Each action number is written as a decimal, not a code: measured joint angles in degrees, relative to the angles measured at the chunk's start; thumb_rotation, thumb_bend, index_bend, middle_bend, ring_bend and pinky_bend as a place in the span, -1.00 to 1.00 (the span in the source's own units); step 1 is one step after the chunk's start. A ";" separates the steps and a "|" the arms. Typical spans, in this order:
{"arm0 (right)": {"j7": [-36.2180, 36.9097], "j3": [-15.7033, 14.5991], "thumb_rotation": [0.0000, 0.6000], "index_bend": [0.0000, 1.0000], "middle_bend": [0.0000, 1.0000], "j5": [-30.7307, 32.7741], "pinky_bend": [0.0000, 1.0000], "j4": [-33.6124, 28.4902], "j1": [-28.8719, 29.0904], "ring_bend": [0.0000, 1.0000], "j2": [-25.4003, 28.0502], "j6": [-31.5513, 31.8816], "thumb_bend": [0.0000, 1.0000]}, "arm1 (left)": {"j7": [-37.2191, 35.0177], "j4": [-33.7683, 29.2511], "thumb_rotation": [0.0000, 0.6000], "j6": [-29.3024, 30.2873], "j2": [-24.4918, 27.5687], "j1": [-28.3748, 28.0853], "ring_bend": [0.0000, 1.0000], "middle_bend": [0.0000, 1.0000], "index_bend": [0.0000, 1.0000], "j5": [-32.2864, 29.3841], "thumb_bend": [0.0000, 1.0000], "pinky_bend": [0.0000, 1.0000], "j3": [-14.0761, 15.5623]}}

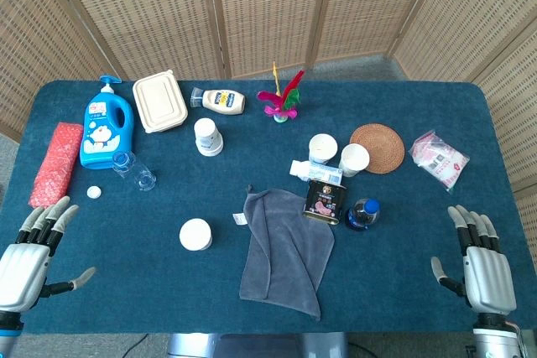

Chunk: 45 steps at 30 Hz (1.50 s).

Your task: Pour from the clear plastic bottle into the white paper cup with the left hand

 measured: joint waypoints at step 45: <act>1.97 1.09 1.00 -1.00 -0.93 3.32 -1.00 2.42 0.67 -1.00 -1.09 -2.78 -0.21 | -40.97 14.50 0.44 -11.21 -3.49 -5.38 -1.00 -0.97 -1.00 -11.23 -0.55 -1.00 -5.47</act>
